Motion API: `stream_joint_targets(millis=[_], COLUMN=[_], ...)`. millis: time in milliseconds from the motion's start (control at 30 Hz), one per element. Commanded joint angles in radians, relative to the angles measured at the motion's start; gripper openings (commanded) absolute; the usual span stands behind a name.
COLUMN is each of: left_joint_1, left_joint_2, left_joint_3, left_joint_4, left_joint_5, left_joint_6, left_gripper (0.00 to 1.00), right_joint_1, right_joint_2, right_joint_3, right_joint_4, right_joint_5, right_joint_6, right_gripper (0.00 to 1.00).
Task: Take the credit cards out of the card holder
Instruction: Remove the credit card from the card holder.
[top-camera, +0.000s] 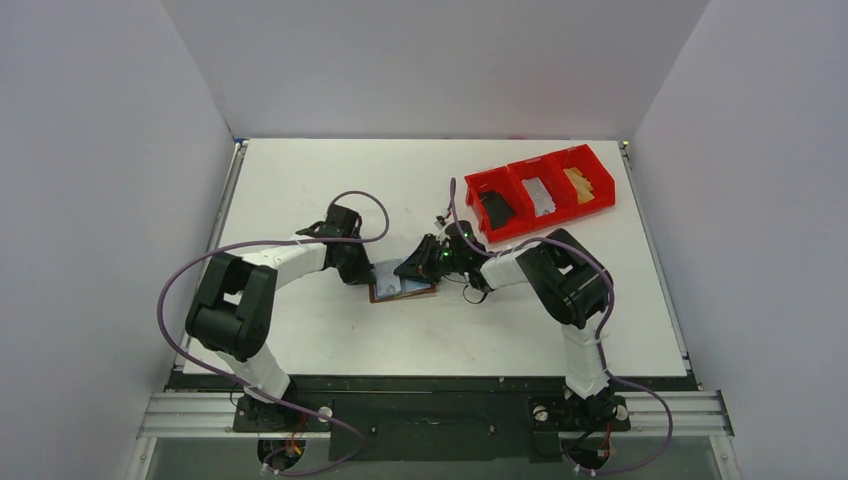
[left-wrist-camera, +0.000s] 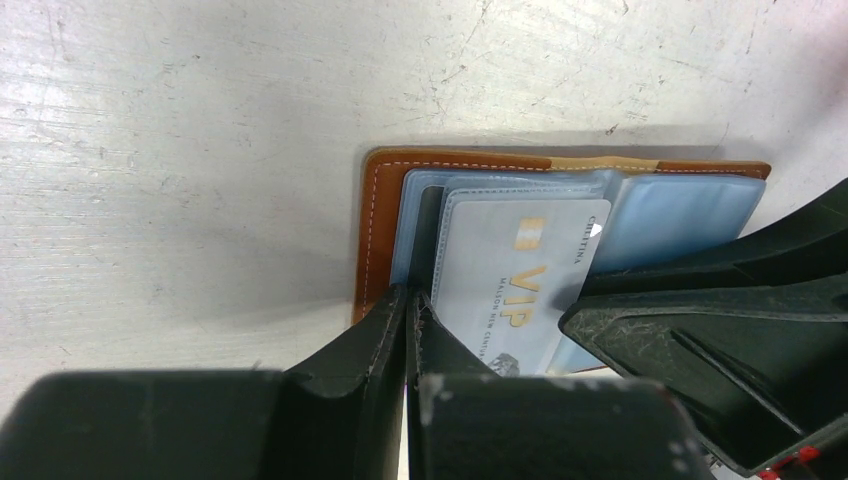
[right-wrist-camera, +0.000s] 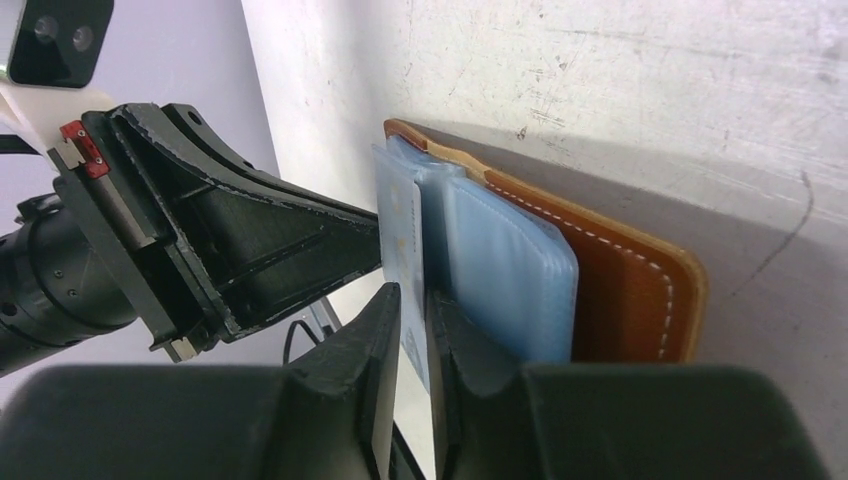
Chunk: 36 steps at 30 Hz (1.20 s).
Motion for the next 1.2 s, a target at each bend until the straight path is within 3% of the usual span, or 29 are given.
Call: stream_joint_targets(millis=[0, 133, 533, 967, 1167], left_joint_1=[-0.011, -0.011, -0.002, 0.001, 0.001], left_joint_2=[0.047, 0.05, 0.08, 0.087, 0.087], left_joint_3=[-0.014, -0.015, -0.025, -0.03, -0.026], left_joint_4=[-0.039, -0.041, -0.042, -0.037, -0.038], left_joint_5=[-0.05, -0.051, -0.055, -0.055, -0.054], left_joint_6=[0.008, 0.008, -0.005, -0.005, -0.004], left_gripper=[0.0, 0.0, 0.0, 0.0, 0.0], right_joint_1=[0.008, 0.007, -0.028, -0.044, -0.038], right_joint_2=[0.009, 0.021, 0.007, 0.022, 0.032], right_joint_3=[0.001, 0.0, -0.045, -0.073, -0.068], right_joint_4=[0.136, 0.156, 0.152, 0.231, 0.219], right_joint_5=[-0.012, -0.014, 0.008, -0.005, -0.003], right_joint_6=[0.038, 0.053, 0.041, 0.082, 0.079], right_gripper=[0.09, 0.0, 0.0, 0.21, 0.22])
